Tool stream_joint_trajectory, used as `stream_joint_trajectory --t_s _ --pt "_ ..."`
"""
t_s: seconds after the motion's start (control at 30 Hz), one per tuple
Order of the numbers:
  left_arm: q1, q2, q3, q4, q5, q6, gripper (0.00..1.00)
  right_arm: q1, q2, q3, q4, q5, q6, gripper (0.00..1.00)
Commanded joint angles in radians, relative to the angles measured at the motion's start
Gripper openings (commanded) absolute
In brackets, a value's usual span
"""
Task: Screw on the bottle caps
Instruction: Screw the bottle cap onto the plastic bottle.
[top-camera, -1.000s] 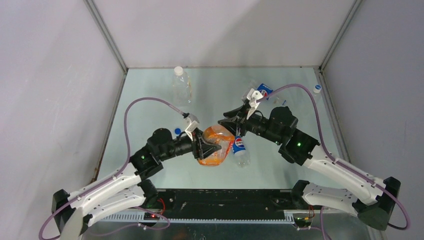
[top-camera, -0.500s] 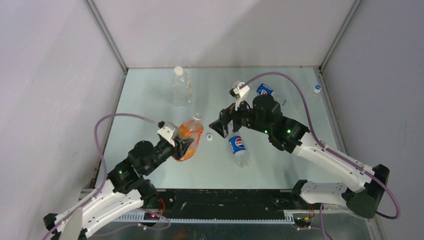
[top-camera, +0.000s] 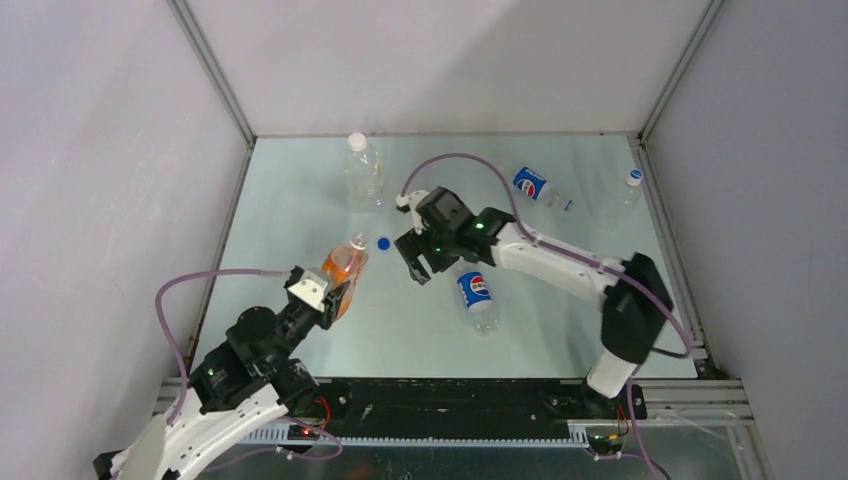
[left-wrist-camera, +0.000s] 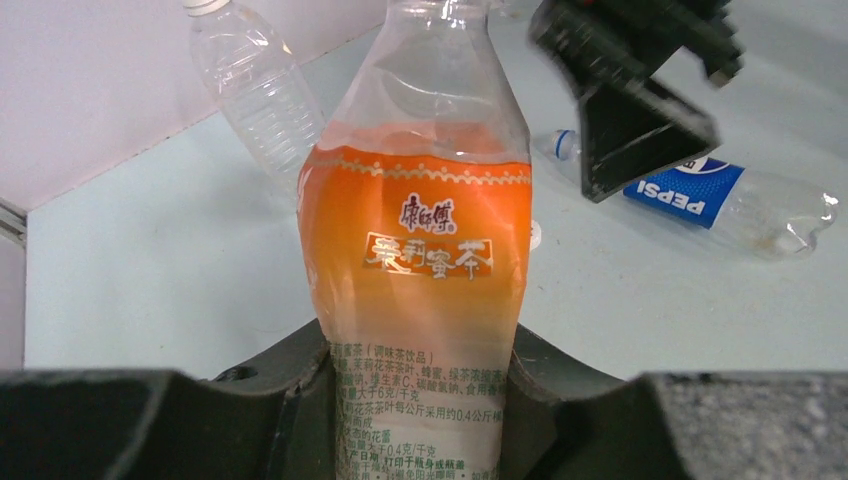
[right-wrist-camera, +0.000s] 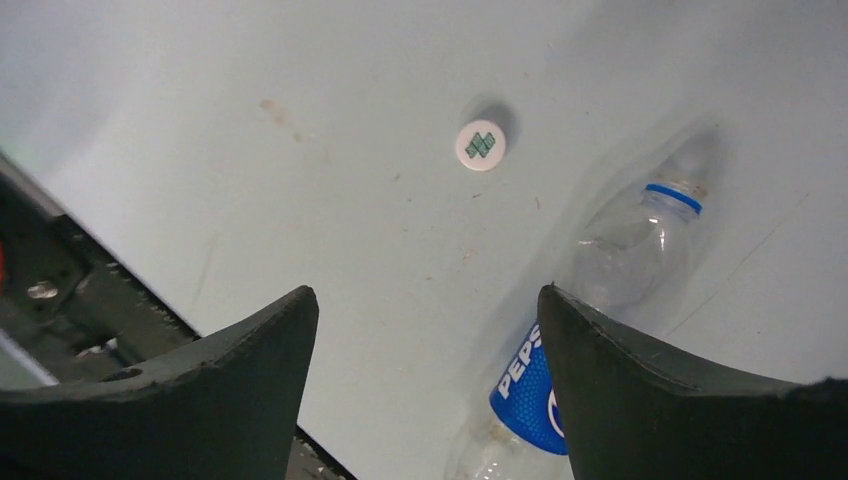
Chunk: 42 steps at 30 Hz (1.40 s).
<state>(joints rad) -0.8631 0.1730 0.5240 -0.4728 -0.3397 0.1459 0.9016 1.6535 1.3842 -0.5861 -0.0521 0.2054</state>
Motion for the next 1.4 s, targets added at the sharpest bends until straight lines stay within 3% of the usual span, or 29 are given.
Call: stream_joint_trajectory --t_s 0.0,0.2,0.4,0.53,1.23,1.37 --pt "0.005 -0.041 0.03 -0.036 0.013 0.063 0.16 0.022 0.14 0.151 -0.112 0.1 -0.037 0.81" --pt "0.005 -0.039 0.075 -0.098 0.076 0.103 0.1 0.029 0.357 0.3 -0.183 0.115 -0.041 0.72" --pt "0.004 -0.041 0.088 -0.146 0.098 0.104 0.09 0.023 0.479 0.383 -0.209 0.122 -0.03 0.58" --pt "0.005 -0.053 0.09 -0.158 0.109 0.1 0.09 0.024 0.532 0.412 -0.206 0.11 -0.024 0.54" --pt "0.005 -0.025 0.091 -0.162 0.179 0.099 0.06 0.013 0.656 0.486 -0.201 0.153 -0.009 0.47" --pt "0.005 -0.015 0.085 -0.16 0.188 0.097 0.05 0.013 0.649 0.477 -0.204 0.155 -0.007 0.36"
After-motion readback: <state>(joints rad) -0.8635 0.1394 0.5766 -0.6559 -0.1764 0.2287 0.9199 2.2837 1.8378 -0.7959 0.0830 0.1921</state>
